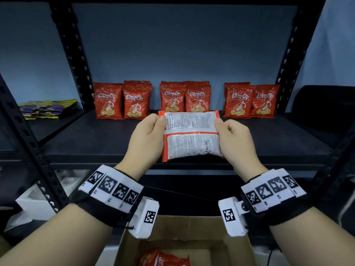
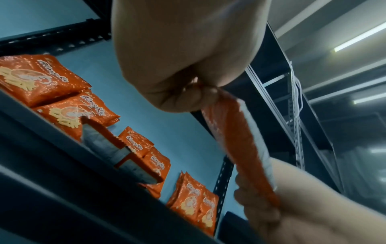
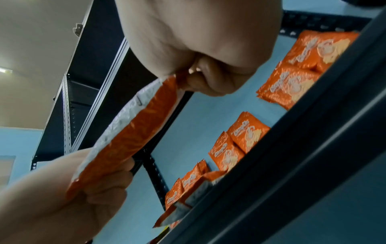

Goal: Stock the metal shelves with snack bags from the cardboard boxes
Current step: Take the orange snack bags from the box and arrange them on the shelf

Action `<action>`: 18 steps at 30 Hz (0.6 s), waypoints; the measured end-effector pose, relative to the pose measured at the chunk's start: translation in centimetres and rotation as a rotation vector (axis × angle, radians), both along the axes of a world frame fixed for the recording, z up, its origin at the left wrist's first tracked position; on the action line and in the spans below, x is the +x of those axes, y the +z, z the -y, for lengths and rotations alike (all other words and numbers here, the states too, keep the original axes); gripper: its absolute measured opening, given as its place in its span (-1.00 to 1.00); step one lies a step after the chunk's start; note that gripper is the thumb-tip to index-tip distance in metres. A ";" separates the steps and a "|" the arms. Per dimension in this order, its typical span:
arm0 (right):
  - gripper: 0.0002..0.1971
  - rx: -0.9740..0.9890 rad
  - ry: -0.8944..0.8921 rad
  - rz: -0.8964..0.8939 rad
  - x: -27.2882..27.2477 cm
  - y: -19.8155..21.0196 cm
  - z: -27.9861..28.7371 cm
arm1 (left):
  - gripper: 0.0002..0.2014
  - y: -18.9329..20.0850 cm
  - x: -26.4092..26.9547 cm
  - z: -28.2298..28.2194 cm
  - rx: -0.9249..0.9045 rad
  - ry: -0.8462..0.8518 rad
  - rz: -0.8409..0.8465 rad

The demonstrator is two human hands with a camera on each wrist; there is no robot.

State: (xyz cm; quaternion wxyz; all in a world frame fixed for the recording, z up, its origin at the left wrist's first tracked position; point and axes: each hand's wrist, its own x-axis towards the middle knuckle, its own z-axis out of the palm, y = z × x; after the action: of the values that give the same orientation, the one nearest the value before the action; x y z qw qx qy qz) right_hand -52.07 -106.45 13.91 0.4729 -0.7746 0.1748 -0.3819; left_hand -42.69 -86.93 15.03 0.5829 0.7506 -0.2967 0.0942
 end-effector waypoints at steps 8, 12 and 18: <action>-0.25 -0.411 0.186 0.121 -1.8 0.7 -1.3 | -0.60 1.5 -1.4 -0.2 -0.145 -0.229 -0.262; -0.06 -0.640 0.293 0.027 -2.0 0.3 -2.5 | -0.67 2.0 -1.3 -0.4 -0.215 -0.284 -0.365; -0.75 -0.371 0.386 -0.013 -1.8 0.4 -3.1 | -0.73 1.9 0.3 -1.9 -0.151 -0.181 -0.209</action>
State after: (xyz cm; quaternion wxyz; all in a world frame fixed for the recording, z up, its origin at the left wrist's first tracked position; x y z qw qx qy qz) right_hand -53.89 -103.34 14.27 0.3857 -0.8694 -0.0460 -0.3053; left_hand -42.38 -85.00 16.93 0.6712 0.6807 -0.2930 -0.0151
